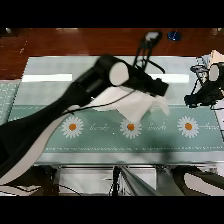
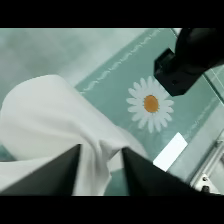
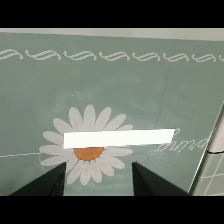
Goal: Fold the shirts.
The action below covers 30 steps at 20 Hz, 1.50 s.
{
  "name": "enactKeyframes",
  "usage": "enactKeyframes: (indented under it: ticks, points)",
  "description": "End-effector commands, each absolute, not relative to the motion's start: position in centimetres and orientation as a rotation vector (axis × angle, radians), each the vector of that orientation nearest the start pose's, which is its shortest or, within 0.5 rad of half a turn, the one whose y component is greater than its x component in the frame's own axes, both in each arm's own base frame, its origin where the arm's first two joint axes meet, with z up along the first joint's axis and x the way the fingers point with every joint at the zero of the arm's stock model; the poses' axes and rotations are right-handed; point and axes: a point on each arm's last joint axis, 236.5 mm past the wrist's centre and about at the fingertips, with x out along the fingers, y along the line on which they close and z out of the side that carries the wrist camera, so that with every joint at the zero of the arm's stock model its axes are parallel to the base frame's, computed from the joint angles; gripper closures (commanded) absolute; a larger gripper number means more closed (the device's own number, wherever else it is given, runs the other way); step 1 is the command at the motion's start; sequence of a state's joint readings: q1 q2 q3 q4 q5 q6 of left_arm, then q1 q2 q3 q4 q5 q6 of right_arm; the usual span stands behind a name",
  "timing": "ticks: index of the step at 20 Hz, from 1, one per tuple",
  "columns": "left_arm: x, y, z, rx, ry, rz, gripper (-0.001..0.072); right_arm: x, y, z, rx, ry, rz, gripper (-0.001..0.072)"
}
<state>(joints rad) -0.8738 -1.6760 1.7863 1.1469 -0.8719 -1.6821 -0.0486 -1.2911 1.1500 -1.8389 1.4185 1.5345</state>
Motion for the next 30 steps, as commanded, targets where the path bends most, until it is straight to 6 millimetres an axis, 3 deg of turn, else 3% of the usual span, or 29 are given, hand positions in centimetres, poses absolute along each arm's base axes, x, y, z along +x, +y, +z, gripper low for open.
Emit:
enactKeyframes:
  ticks: [1,3,5,6,8,10,11,13,14,16,19,23,25,28,30]
  points:
    - [30.2,-53.1,9.3,-0.205,1.006,-1.044,0.0021,31.8,-7.7,0.0,-0.229,1.555,-0.187,0.0226]
    - [32.2,-50.5,10.5,-0.185,0.998,-1.028,0.0022,31.8,-7.6,-0.1,-0.225,1.553,-0.184,0.0226]
    - [35.4,-45.1,12.6,-0.126,0.985,-0.986,0.0023,31.9,-7.5,-0.1,-0.220,1.549,-0.179,0.0226]
    - [37.2,-41.2,13.1,-0.077,0.993,-0.921,0.0023,32.0,-7.4,-0.1,-0.217,1.547,-0.176,0.0226]
    - [40.5,-29.9,12.9,0.079,1.060,-0.690,0.0023,32.3,-7.4,-0.1,-0.217,1.536,-0.174,0.0226]
    - [41.9,-18.9,12.5,0.188,1.151,-0.446,0.0022,32.6,-7.3,-0.1,-0.216,1.519,-0.171,0.0227]
    - [42.0,-14.8,12.5,0.193,1.186,-0.378,0.0023,32.8,-7.2,-0.2,-0.211,1.511,-0.166,0.0226]
    - [41.6,-9.0,11.5,0.120,1.247,-0.273,0.0023,33.0,-7.0,-0.2,-0.204,1.505,-0.160,0.0226]
    - [41.1,-7.2,10.4,0.077,1.284,-0.242,0.0023,33.0,-7.0,-0.2,-0.204,1.505,-0.160,0.0226]
    - [39.0,-6.1,6.9,-0.040,1.390,-0.284,0.0022,33.0,-7.0,-0.2,-0.204,1.505,-0.160,0.0227]
    - [35.6,-6.9,1.5,-0.177,1.517,-0.393,0.0022,32.9,-7.0,-0.2,-0.205,1.509,-0.160,0.0226]
    - [34.0,-6.6,-3.9,-0.297,1.541,-0.344,0.0021,32.9,-7.0,-0.2,-0.205,1.508,-0.160,0.0226]
    - [34.3,-7.9,-4.9,-0.344,1.503,-0.375,0.0019,32.9,-7.0,-0.2,-0.204,1.508,-0.160,0.0226]
    - [36.7,-10.4,-4.3,-0.415,1.378,-0.457,0.0003,32.9,-7.0,-0.2,-0.205,1.508,-0.160,0.0226]
    - [37.6,-11.0,-4.7,-0.415,1.348,-0.457,0.0004,32.9,-7.0,-0.2,-0.205,1.508,-0.160,0.0226]
